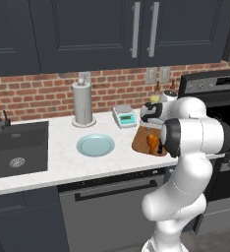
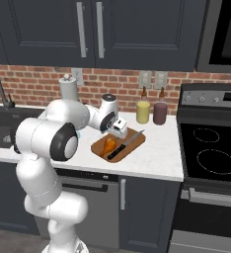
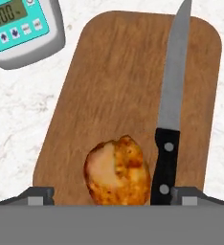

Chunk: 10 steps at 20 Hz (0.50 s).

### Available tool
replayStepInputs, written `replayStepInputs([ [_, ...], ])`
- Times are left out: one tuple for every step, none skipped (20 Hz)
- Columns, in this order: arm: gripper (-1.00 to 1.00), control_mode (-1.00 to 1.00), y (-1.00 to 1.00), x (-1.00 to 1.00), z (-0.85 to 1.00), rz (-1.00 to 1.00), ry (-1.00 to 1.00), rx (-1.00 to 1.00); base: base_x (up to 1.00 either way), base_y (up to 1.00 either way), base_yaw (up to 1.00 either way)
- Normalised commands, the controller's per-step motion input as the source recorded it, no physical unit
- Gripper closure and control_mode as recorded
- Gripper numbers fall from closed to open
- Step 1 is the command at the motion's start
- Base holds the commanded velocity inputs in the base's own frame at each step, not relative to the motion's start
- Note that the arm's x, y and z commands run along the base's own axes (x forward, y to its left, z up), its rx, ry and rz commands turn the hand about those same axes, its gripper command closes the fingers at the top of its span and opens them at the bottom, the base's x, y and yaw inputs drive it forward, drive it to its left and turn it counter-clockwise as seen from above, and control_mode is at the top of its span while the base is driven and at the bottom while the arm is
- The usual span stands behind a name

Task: Pick up the knife from the drawer and place it on the cutting board. Then place the meat from the plate to the cutting board.

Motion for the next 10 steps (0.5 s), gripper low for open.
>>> replayStepInputs([
  [-1.0,-1.0,-0.01,0.0,0.0,0.0,-0.01,0.01,0.0,0.0,0.0],
  [-1.0,-1.0,-0.01,0.0,0.0,0.0,-0.01,0.0,0.0,0.0,0.0],
  [-1.0,-1.0,0.0,0.0,0.0,0.0,-0.02,0.0,0.0,0.0,0.0],
  [-1.0,-1.0,0.0,0.0,0.04,0.01,-0.05,0.0,0.0,0.0,0.0],
  [-1.0,-1.0,0.0,0.0,0.08,0.03,-0.03,0.0,0.0,0.0,0.0],
  [-1.0,-1.0,0.0,0.0,0.26,0.03,-0.07,0.0,0.0,0.0,0.0],
  [-1.0,-1.0,0.0,-0.06,0.34,0.04,-0.09,0.0,0.0,0.0,0.0],
  [-1.0,-1.0,0.0,-0.17,0.45,0.04,-0.12,0.0,0.0,0.0,0.0],
  [-1.0,-1.0,0.0,-0.28,0.51,0.04,-0.13,0.0,0.0,0.0,0.0],
  [-1.0,-1.0,0.0,-0.53,0.71,0.06,-0.2,0.0,0.0,0.0,0.0],
])
